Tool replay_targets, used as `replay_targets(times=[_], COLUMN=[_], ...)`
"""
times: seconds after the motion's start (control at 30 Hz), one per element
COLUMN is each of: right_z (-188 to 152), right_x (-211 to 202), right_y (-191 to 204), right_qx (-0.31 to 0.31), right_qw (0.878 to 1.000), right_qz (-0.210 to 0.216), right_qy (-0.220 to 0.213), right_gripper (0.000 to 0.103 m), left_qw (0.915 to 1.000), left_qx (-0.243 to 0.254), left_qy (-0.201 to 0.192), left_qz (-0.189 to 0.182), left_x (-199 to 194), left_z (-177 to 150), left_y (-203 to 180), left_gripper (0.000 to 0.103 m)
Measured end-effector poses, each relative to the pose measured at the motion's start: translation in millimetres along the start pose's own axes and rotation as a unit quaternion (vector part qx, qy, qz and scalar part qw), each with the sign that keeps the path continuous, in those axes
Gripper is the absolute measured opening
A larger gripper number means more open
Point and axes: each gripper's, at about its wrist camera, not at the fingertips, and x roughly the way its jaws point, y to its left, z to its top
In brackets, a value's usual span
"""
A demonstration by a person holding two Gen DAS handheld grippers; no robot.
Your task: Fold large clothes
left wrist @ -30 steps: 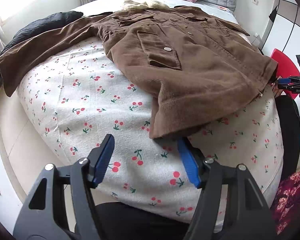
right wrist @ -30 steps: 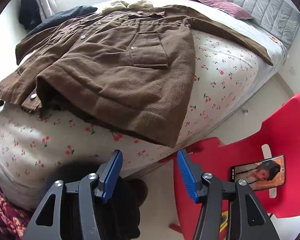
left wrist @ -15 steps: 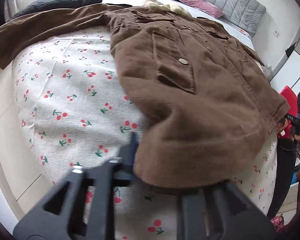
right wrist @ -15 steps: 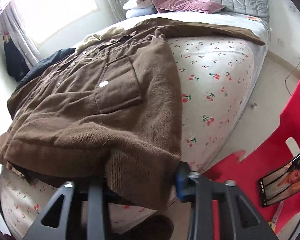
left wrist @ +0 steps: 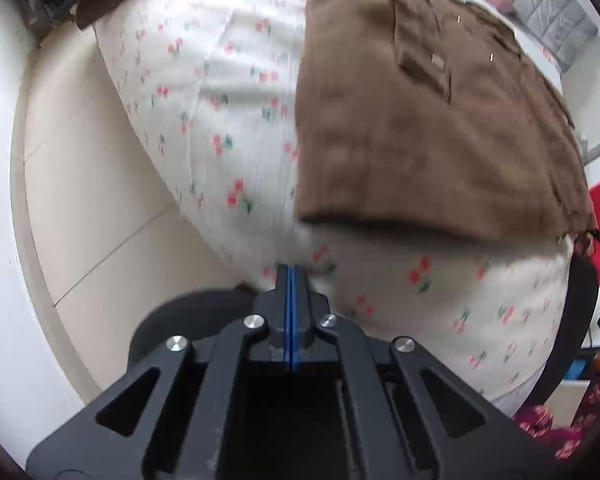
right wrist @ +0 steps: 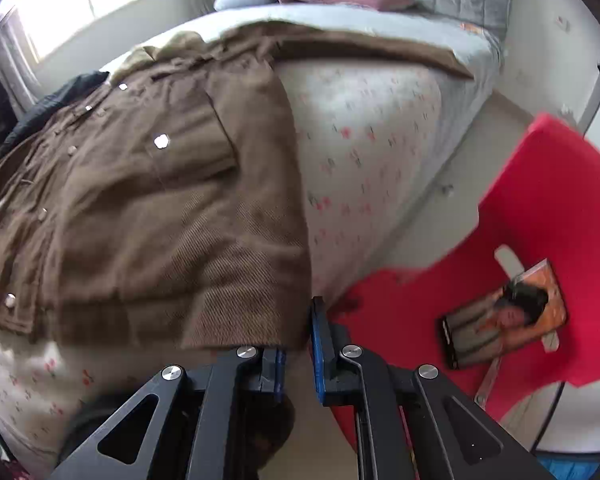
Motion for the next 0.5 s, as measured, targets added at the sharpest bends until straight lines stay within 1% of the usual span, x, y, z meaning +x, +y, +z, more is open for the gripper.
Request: replay_targets(times=[0.03,0.07,0.1,0.13,0.17,0.2,0.23,0.27,0.3,0.33,0.4,0.43,0.47,0.5], right_z=[-7.8,-13.4,-17.4,-18.6,-17.8,-16.5,-12.1,-6.2,-0.9,6.5,22.4,32.4,43.4,54.1], right_x=[-0.2,-6.3,-16.1,-28.8,-42.3,-51.0,-62.1,-71.6,-79.3,-85.9,-87.0,-85.4,-79.8,-73.1], right_y=[-9.2,-17.8,-25.8,-32.5,-36.9,-38.0,-36.8,-31.6,-22.6,-10.5,16.1,33.8,49.9,66.1], right_qx=[0.011,0.021,0.028,0.035,0.042,0.046,0.044,0.035,0.022,0.006,-0.027,-0.045,-0.065,-0.087], right_qw=[1.0,1.0,0.999,0.999,0.999,0.999,0.998,0.998,0.997,0.996,0.993,0.992,0.99,0.989], right_qz=[-0.005,-0.013,-0.018,-0.015,-0.009,-0.003,0.001,0.003,0.006,0.011,0.031,0.041,0.047,0.051], right_qy=[0.012,0.012,0.006,-0.003,-0.016,-0.028,-0.042,-0.056,-0.072,-0.087,-0.108,-0.112,-0.112,-0.109], right_gripper=[0.013,0.013,0.014,0.016,0.018,0.024,0.032,0.037,0.047,0.053,0.058,0.062,0.064,0.067], left_qw=[0.9997,0.9992,0.9989,0.9979,0.9962,0.9937,0.9903,0.9866,0.9835,0.9816,0.9795,0.9775,0.9756,0.9738], left_qx=[0.01,0.006,0.0,-0.005,-0.007,-0.007,-0.002,0.009,0.021,0.03,0.051,0.063,0.076,0.089], left_qy=[-0.012,-0.018,-0.037,-0.061,-0.085,-0.109,-0.136,-0.16,-0.178,-0.187,-0.195,-0.201,-0.204,-0.206], left_qz=[0.021,0.034,0.03,0.021,0.019,0.024,0.029,0.03,0.027,0.021,-0.005,-0.019,-0.028,-0.034], left_x=[-10.0,-20.8,-34.9,-49.5,-64.4,-77.4,-88.6,-97.3,-101.7,-103.0,-99.0,-94.6,-88.4,-80.7], left_z=[-1.3,-0.7,0.9,4.1,8.5,13.7,18.7,25.2,30.8,39.0,57.2,65.4,75.1,81.6], left_y=[1.3,5.7,10.7,15.6,17.8,17.1,13.3,5.9,-0.6,-9.5,-31.5,-46.0,-60.2,-76.0], left_gripper=[0.005,0.006,0.007,0.014,0.027,0.036,0.05,0.061,0.063,0.067,0.072,0.076,0.078,0.079])
